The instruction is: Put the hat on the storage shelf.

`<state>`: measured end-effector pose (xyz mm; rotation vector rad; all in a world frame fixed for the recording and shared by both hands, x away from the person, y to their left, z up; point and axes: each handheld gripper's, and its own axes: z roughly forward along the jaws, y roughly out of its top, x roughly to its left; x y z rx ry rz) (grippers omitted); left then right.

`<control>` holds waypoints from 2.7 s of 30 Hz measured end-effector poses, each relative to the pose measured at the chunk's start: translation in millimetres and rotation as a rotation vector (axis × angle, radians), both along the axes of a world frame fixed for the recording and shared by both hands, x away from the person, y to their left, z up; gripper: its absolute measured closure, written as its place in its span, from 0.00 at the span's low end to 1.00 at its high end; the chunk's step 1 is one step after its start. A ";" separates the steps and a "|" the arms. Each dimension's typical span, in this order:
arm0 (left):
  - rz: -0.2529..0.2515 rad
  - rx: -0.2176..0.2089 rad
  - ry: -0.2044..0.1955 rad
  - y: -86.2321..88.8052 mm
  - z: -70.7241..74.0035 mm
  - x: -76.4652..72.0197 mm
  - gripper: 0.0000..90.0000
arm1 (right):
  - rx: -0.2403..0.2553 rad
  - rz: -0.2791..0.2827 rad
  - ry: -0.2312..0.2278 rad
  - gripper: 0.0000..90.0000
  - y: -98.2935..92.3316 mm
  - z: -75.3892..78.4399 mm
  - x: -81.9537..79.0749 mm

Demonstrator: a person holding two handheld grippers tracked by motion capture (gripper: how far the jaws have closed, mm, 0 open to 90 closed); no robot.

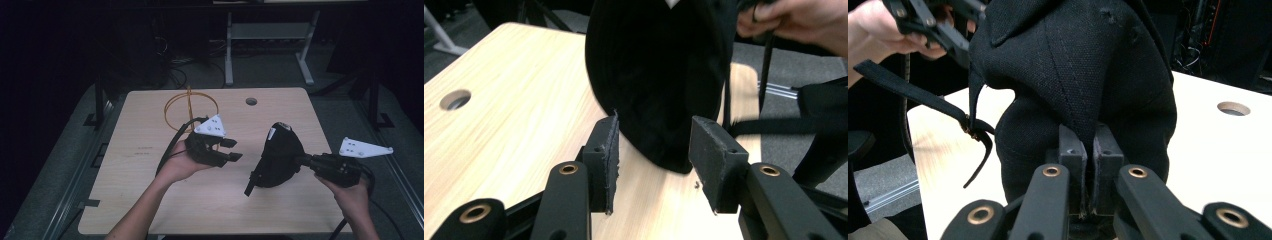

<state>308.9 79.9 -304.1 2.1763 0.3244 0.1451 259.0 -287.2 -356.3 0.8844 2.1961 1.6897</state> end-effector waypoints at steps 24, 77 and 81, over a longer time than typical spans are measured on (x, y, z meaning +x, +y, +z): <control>0.061 0.058 0.011 37.6 -58.7 -13.6 0.52 | -0.009 0.001 0.022 0.96 -2.6 36.2 20.6; 0.080 0.099 0.044 51.2 -108.3 -29.5 0.31 | -0.074 0.158 -0.030 0.96 109.1 144.6 98.5; 0.073 0.125 0.032 52.0 -108.0 -28.2 0.31 | -0.079 0.174 -0.038 0.96 123.1 152.9 104.3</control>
